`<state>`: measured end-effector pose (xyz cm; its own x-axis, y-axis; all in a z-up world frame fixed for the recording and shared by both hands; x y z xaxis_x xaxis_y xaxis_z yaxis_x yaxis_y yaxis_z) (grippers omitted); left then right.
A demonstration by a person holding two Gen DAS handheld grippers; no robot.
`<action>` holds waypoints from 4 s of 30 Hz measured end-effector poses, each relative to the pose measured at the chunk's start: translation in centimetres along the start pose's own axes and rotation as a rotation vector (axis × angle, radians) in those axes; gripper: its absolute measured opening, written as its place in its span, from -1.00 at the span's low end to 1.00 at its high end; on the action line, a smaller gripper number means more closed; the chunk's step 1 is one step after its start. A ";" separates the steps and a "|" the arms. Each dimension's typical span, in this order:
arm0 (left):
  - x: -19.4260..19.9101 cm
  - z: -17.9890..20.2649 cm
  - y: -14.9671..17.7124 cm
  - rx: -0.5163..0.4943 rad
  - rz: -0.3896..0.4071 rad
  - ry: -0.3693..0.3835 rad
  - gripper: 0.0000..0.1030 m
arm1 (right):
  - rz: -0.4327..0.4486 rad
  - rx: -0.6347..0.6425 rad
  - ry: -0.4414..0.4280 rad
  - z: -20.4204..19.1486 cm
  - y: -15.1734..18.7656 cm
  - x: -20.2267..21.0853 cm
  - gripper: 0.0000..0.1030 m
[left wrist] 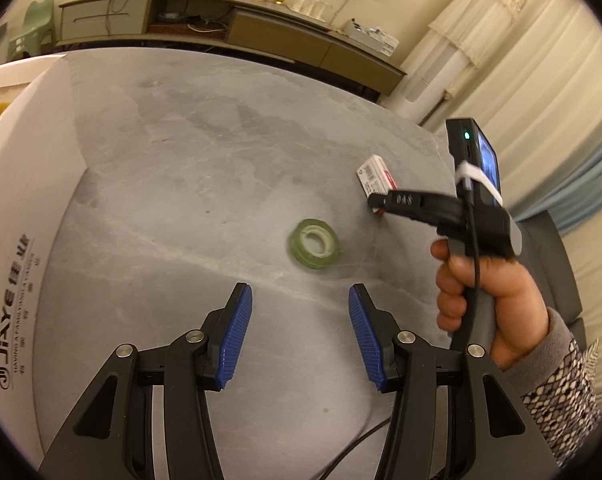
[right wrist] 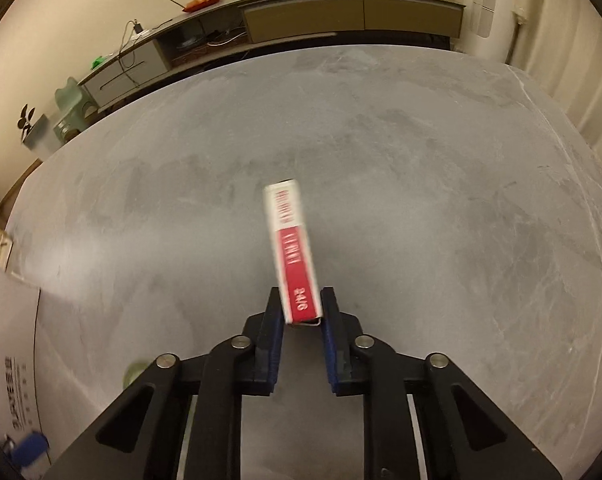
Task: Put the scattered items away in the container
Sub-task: 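Move the left gripper to the green tape while the right grasps the staple box, then grasp the green tape roll with the left gripper while the right lifts the staple box, then carry the tape in the left gripper and staple box in the right over the box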
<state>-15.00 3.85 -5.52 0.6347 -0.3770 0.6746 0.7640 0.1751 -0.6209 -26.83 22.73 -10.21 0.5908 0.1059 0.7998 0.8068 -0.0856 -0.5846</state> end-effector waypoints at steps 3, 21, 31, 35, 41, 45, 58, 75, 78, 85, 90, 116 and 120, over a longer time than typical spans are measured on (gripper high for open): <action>-0.9 1.3 -0.2 -0.026 -0.003 0.006 0.03 | -0.001 0.000 -0.018 1.3 0.7 1.1 -0.69; -10.7 3.6 -0.7 -0.174 -0.036 -0.158 0.03 | 0.049 -0.029 -0.113 2.4 -1.1 1.3 -0.68; -9.4 2.5 -0.8 -0.166 0.026 -0.173 0.03 | 0.080 -0.038 -0.169 0.8 -1.5 3.1 -0.68; -10.3 2.9 -0.3 -0.211 0.027 -0.184 0.10 | 0.088 -0.037 -0.181 0.2 -1.7 3.5 -0.68; -11.6 3.2 0.1 -0.262 0.026 -0.212 0.13 | 0.080 -0.029 -0.187 -0.3 -1.3 3.6 -0.69; -12.1 2.7 -0.3 -0.244 0.026 -0.202 0.13 | 0.080 -0.030 -0.195 -0.7 -1.2 3.7 -0.68; -7.1 2.9 -2.0 -0.251 0.107 -0.199 -0.04 | 0.095 -0.005 -0.263 -3.1 -0.7 5.8 -0.68; 6.3 -0.6 -3.8 -0.164 0.234 -0.316 -0.04 | 0.165 0.170 -0.369 -11.6 2.9 12.9 -0.68; 8.8 -1.8 -3.8 -0.144 0.256 -0.334 -0.04 | 0.171 0.209 -0.391 -13.7 4.2 14.5 -0.68; 14.0 -4.2 -3.6 -0.101 0.304 -0.361 -0.04 | 0.204 0.308 -0.430 -18.7 6.2 18.4 -0.68; 17.3 -5.9 -3.6 -0.074 0.343 -0.374 -0.04 | 0.234 0.370 -0.460 -22.7 7.0 21.3 -0.69; 27.7 -22.2 -2.7 0.205 0.407 -0.463 -0.04 | 0.222 0.546 -0.551 -37.1 8.4 23.9 -0.69; 27.0 -23.3 -3.1 0.206 0.384 -0.464 -0.04 | 0.188 0.555 -0.564 -39.4 8.3 22.5 -0.69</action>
<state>-2.97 -28.03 5.32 0.8167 0.1730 0.5506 0.4491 0.4085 -0.7946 -7.11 -14.64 8.29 0.5117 0.6345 0.5793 0.4924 0.3360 -0.8029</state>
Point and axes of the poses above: each gripper's, at about its wrist camera, not at the fingertips, and x roughly against the way its jaws point, z to its right, y to its underside, the point moved 9 cm from there along -x, roughly the way its jaws point, and after that the axes turned 10 degrees about z, right-handed, at the moved point
